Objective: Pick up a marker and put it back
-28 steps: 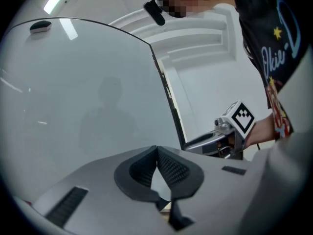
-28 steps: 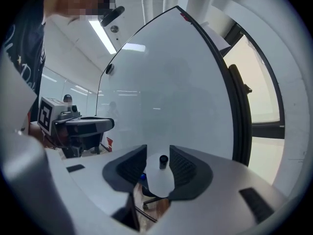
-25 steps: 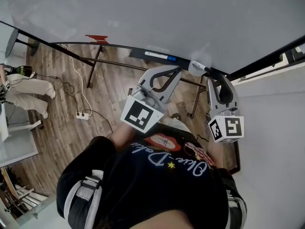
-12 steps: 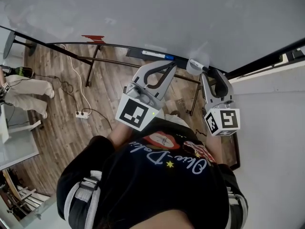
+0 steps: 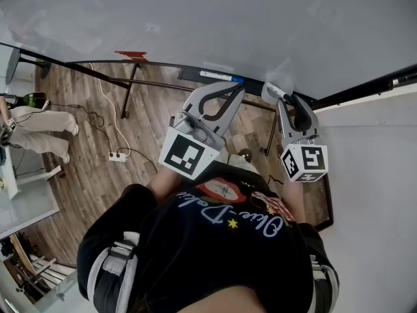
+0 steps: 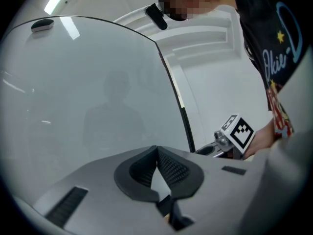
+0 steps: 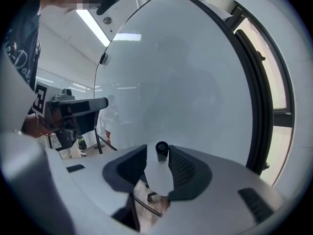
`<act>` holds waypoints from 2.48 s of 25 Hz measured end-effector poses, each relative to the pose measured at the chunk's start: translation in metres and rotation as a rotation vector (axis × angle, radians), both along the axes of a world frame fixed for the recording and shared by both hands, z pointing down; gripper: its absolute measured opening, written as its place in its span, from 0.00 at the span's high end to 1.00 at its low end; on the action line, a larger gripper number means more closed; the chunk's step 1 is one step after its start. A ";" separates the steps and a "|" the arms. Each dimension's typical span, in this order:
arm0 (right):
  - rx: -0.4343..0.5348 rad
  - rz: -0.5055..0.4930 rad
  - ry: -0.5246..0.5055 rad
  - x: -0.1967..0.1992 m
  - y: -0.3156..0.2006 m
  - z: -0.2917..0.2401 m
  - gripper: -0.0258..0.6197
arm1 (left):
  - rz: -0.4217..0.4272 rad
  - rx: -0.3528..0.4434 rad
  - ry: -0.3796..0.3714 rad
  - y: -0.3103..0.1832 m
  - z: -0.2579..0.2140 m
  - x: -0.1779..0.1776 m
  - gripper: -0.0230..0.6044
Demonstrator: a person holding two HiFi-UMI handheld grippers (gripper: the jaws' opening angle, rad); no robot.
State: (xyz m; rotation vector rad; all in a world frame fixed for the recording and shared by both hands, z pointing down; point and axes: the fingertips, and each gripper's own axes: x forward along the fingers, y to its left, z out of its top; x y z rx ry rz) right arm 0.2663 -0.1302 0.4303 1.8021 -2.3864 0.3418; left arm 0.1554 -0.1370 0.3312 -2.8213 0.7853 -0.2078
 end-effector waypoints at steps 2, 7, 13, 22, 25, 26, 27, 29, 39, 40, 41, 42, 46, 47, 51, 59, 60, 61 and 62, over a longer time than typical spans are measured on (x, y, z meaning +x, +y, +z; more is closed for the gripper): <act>-0.004 0.008 0.005 0.000 -0.001 0.001 0.77 | 0.007 -0.003 0.001 0.000 0.001 0.001 0.96; -0.005 0.020 0.019 0.001 -0.005 0.001 0.84 | 0.011 -0.006 0.008 -0.001 0.002 -0.001 0.96; 0.015 0.002 0.073 -0.005 -0.008 -0.007 0.85 | 0.003 0.002 0.016 -0.002 0.000 -0.006 0.96; 0.039 -0.003 0.088 -0.009 -0.009 -0.025 0.85 | -0.007 0.003 0.031 -0.006 -0.002 -0.016 0.96; 0.050 -0.002 0.093 -0.010 -0.009 -0.031 0.85 | -0.003 0.010 0.036 -0.007 -0.004 -0.018 0.96; 0.053 -0.001 0.095 -0.010 -0.009 -0.034 0.85 | -0.003 0.010 0.038 -0.007 -0.004 -0.018 0.96; 0.056 0.000 0.098 -0.010 -0.009 -0.036 0.85 | -0.003 0.010 0.039 -0.008 -0.004 -0.018 0.96; 0.061 0.004 0.103 -0.009 -0.009 -0.041 0.85 | -0.002 0.010 0.040 -0.009 -0.005 -0.018 0.96; 0.108 -0.008 0.116 -0.012 -0.010 -0.069 0.85 | -0.018 0.020 0.054 -0.016 -0.009 -0.024 0.96; 0.113 -0.009 0.117 -0.012 -0.010 -0.071 0.85 | -0.019 0.022 0.052 -0.016 -0.009 -0.024 0.96; 0.116 -0.009 0.119 -0.012 -0.010 -0.073 0.85 | -0.019 0.023 0.049 -0.016 -0.009 -0.025 0.96; 0.118 -0.008 0.120 -0.012 -0.008 -0.075 0.85 | -0.019 0.022 0.048 -0.016 -0.008 -0.025 0.96; 0.131 -0.008 0.118 -0.013 -0.006 -0.084 0.85 | -0.021 0.018 0.071 -0.017 -0.009 -0.025 0.96; 0.137 -0.009 0.119 -0.013 -0.007 -0.087 0.85 | -0.022 0.018 0.077 -0.018 -0.010 -0.025 0.96; 0.162 -0.011 0.134 -0.012 -0.006 -0.096 0.85 | -0.018 0.022 0.076 -0.020 -0.011 -0.025 0.96; 0.218 -0.015 0.123 -0.012 0.003 -0.125 0.85 | -0.010 0.008 0.087 -0.023 -0.010 -0.023 0.96; 0.223 -0.014 0.118 -0.011 0.004 -0.128 0.85 | -0.009 0.006 0.088 -0.024 -0.010 -0.023 0.96; 0.229 -0.011 0.112 -0.010 0.005 -0.130 0.85 | -0.009 0.004 0.088 -0.024 -0.009 -0.023 0.96; 0.234 -0.007 0.106 -0.008 0.006 -0.132 0.85 | -0.009 0.004 0.088 -0.024 -0.009 -0.023 0.96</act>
